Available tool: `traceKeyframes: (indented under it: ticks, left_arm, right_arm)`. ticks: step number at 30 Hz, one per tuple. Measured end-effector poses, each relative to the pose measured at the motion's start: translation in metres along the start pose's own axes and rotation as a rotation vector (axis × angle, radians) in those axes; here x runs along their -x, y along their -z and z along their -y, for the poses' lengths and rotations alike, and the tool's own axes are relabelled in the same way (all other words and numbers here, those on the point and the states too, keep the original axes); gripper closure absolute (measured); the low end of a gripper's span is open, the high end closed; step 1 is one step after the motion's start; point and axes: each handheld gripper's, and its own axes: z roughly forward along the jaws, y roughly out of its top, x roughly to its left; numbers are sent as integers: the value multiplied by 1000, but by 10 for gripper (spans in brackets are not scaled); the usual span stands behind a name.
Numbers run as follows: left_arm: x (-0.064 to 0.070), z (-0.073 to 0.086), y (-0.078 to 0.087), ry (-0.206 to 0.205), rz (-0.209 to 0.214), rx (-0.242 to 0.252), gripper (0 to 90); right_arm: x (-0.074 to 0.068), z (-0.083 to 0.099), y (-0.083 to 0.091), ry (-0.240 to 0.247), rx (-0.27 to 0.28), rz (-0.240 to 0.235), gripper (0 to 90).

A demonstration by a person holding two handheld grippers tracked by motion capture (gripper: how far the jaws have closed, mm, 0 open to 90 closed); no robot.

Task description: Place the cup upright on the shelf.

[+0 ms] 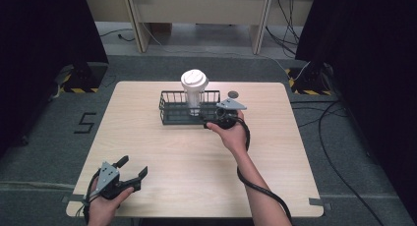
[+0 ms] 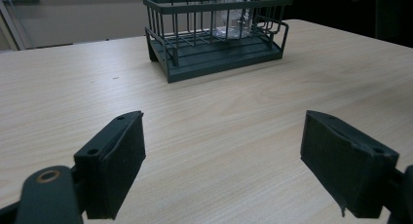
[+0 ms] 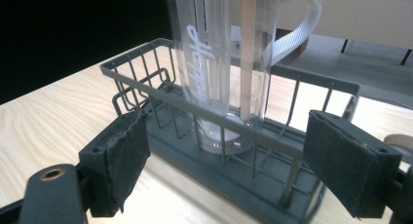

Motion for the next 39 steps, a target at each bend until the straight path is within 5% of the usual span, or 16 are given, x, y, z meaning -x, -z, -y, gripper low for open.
traceKeyframes:
  ticks: [39]
  left_arm:
    - [1, 1, -1, -10, -5, -12, 152]
  right_arm:
    - [31, 55, 99, -34, -39, 73, 202]
